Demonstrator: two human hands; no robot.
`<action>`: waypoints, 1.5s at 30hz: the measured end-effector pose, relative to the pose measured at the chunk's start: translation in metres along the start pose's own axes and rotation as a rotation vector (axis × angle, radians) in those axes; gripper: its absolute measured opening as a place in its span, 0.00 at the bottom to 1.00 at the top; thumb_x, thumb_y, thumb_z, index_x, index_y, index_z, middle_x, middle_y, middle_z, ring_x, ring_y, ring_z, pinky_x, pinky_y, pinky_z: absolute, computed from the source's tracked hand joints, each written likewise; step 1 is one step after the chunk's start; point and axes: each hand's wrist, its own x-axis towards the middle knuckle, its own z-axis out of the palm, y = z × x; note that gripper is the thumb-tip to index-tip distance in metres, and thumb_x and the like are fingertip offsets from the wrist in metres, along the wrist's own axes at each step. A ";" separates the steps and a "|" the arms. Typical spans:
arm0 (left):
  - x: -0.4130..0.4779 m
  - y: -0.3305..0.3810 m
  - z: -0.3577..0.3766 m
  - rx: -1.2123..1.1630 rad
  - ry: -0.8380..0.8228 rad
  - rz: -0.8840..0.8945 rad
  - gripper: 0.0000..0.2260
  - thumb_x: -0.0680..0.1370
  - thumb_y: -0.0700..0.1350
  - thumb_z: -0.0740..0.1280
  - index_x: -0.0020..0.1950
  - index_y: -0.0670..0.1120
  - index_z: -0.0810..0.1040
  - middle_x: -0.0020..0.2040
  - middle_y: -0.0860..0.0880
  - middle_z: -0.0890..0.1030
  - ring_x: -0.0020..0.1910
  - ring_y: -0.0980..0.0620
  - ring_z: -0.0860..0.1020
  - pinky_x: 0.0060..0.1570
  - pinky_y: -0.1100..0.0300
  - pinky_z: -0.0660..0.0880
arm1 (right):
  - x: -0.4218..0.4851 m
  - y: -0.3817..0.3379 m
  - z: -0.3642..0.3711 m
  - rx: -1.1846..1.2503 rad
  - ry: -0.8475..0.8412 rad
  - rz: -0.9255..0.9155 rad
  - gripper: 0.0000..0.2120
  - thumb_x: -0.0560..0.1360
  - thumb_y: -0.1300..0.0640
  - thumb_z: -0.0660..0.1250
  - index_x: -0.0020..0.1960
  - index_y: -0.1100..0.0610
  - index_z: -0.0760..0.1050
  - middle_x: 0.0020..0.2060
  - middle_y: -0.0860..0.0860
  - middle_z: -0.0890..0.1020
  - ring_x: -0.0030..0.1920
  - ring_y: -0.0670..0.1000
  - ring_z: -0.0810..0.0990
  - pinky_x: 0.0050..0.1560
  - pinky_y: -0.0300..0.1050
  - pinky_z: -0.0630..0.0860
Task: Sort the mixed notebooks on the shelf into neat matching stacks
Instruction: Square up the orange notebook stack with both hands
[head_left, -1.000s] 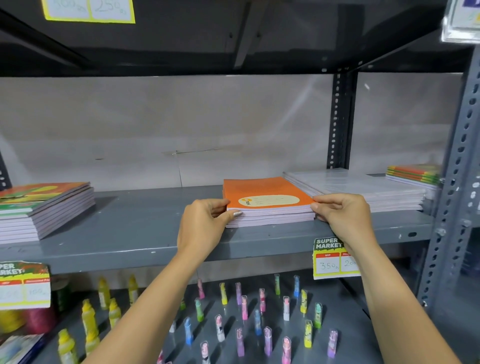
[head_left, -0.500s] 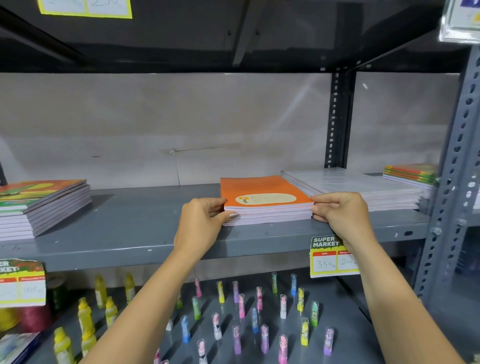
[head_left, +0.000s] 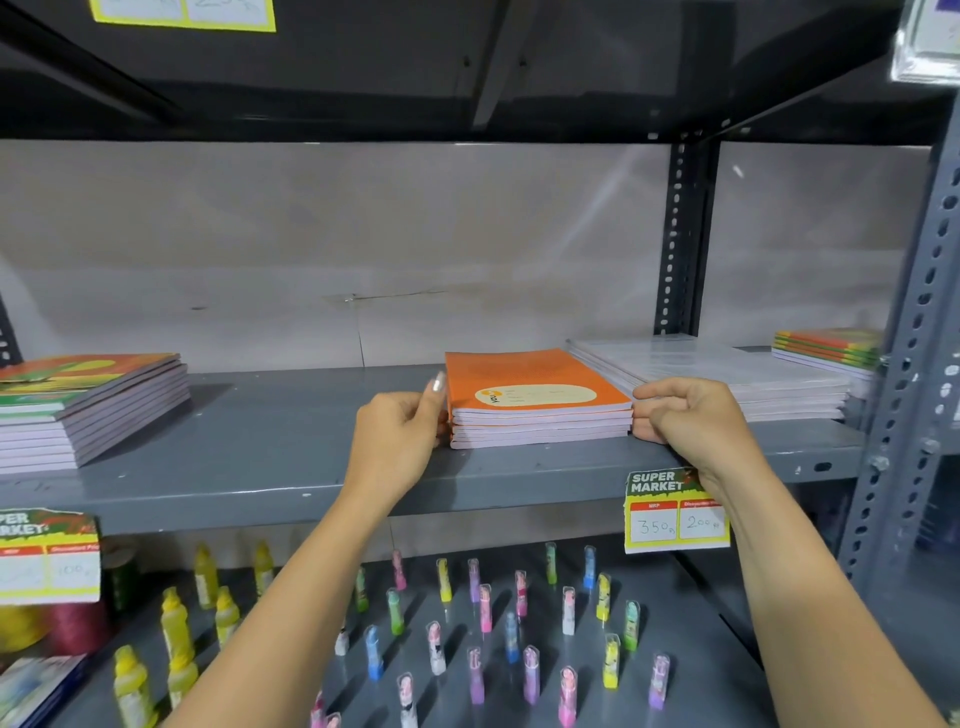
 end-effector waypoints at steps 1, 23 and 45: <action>0.000 -0.001 0.000 0.024 -0.018 0.010 0.27 0.75 0.61 0.60 0.39 0.36 0.81 0.39 0.38 0.85 0.42 0.38 0.83 0.49 0.40 0.80 | 0.000 0.000 0.000 0.008 -0.007 0.007 0.15 0.73 0.74 0.59 0.53 0.62 0.78 0.43 0.56 0.85 0.45 0.52 0.85 0.43 0.40 0.83; -0.006 0.002 -0.002 0.225 -0.068 0.158 0.20 0.74 0.30 0.58 0.57 0.47 0.82 0.48 0.46 0.86 0.45 0.44 0.83 0.50 0.54 0.81 | 0.004 0.000 -0.001 -0.035 -0.023 0.000 0.11 0.74 0.70 0.63 0.45 0.59 0.82 0.45 0.59 0.85 0.47 0.54 0.85 0.43 0.40 0.82; 0.067 0.009 0.034 -0.692 -0.296 -0.664 0.44 0.64 0.74 0.55 0.72 0.48 0.65 0.61 0.41 0.80 0.49 0.39 0.84 0.42 0.43 0.81 | 0.015 -0.037 0.038 0.247 -0.337 0.267 0.29 0.78 0.44 0.58 0.72 0.62 0.63 0.63 0.52 0.74 0.52 0.46 0.76 0.52 0.47 0.73</action>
